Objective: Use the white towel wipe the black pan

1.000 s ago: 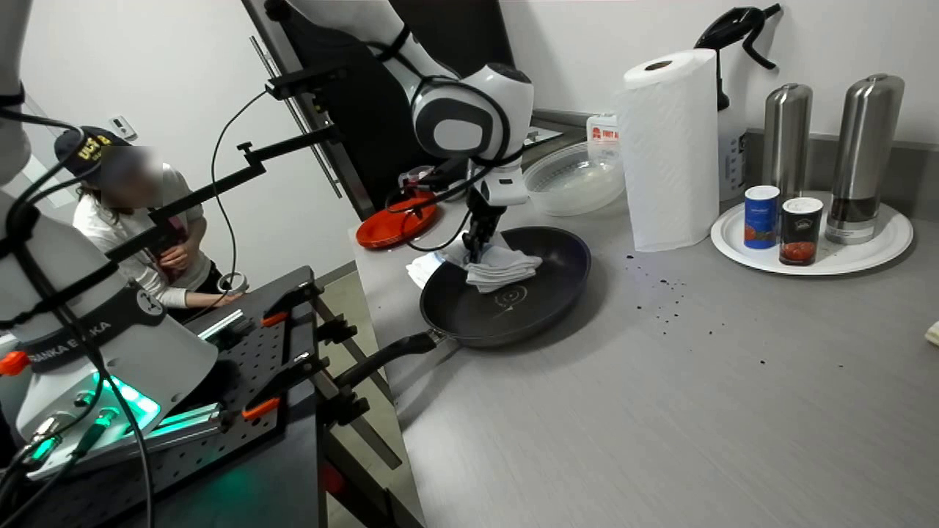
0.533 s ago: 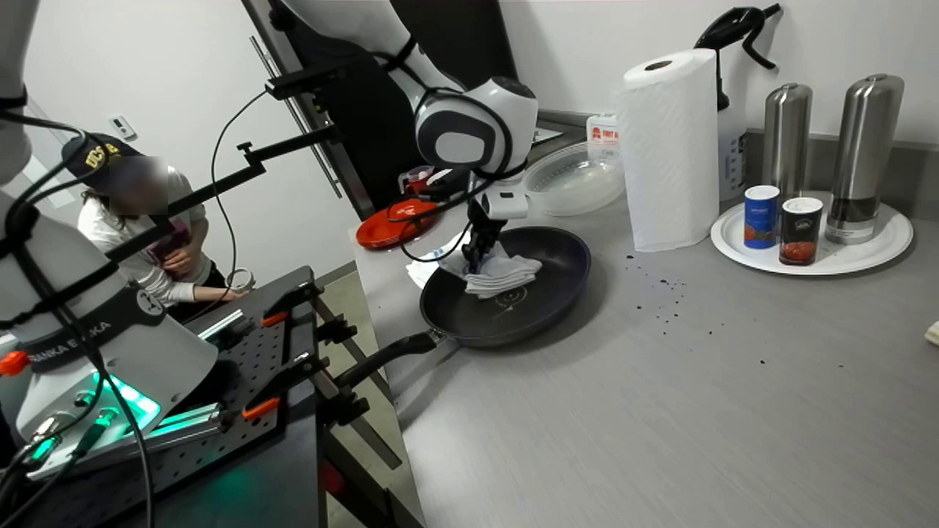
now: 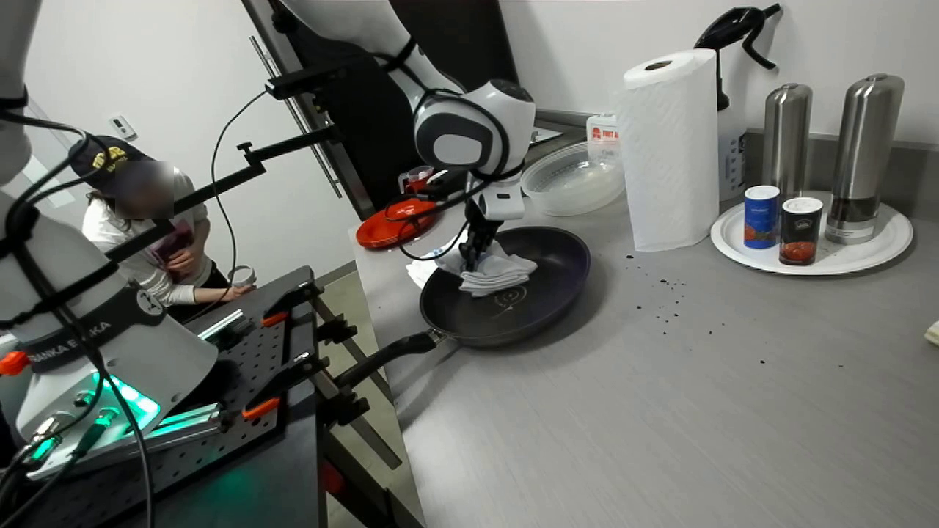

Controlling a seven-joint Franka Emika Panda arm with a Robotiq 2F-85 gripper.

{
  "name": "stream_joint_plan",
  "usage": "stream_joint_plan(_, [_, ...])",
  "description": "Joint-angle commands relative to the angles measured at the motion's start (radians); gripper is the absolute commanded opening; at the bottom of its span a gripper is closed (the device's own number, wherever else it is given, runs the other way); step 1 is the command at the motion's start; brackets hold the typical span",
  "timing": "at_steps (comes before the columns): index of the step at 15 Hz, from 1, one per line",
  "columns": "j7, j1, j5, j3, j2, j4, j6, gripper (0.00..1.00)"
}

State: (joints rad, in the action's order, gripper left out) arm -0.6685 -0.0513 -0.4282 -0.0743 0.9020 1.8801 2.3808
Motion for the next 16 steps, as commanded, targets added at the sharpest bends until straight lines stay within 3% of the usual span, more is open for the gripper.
stream_joint_plan(1, [0.010,-0.029,0.000,0.012,0.006,-0.006,-0.003,0.05])
stream_joint_plan(5, [0.010,-0.043,0.017,0.029,0.016,0.003,-0.001,0.05])
stream_joint_plan(16, [-0.008,-0.149,0.247,0.167,0.030,0.019,-0.018,0.05])
